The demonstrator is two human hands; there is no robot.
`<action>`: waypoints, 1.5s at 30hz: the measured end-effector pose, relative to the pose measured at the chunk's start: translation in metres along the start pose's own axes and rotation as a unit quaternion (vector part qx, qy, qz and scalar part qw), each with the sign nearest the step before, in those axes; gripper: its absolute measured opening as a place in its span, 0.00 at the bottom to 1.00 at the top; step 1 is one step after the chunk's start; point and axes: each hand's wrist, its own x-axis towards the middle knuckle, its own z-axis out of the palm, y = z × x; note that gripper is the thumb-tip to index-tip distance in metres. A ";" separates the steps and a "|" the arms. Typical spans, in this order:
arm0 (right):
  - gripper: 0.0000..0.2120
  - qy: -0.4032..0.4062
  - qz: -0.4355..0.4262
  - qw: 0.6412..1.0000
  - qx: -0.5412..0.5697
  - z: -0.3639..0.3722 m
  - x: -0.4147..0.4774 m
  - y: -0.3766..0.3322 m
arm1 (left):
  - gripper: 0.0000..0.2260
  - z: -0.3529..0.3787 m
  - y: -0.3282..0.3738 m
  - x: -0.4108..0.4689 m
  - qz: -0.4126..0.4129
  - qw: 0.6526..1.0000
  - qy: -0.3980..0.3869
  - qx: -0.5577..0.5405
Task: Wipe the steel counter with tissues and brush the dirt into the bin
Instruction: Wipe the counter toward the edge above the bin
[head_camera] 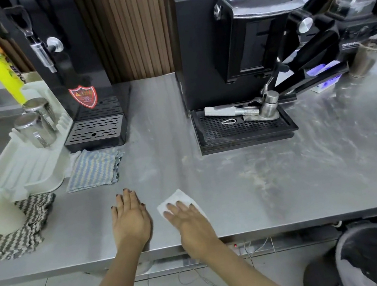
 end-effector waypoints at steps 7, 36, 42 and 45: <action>0.34 0.138 0.158 0.977 -0.031 -0.056 -0.021 0.096 | 0.23 0.000 0.000 0.001 0.001 1.000 0.001 -0.006; 0.36 0.076 0.036 0.993 -0.085 -0.060 -0.091 0.113 | 0.23 0.009 0.031 0.020 0.069 0.998 0.003 0.007; 0.27 0.118 0.206 0.970 -0.044 -0.120 -0.093 0.167 | 0.22 0.009 0.030 0.021 0.074 0.997 0.004 0.013; 0.30 0.123 0.214 0.968 -0.049 -0.105 -0.076 0.139 | 0.22 0.009 0.031 0.020 0.074 0.997 0.004 0.016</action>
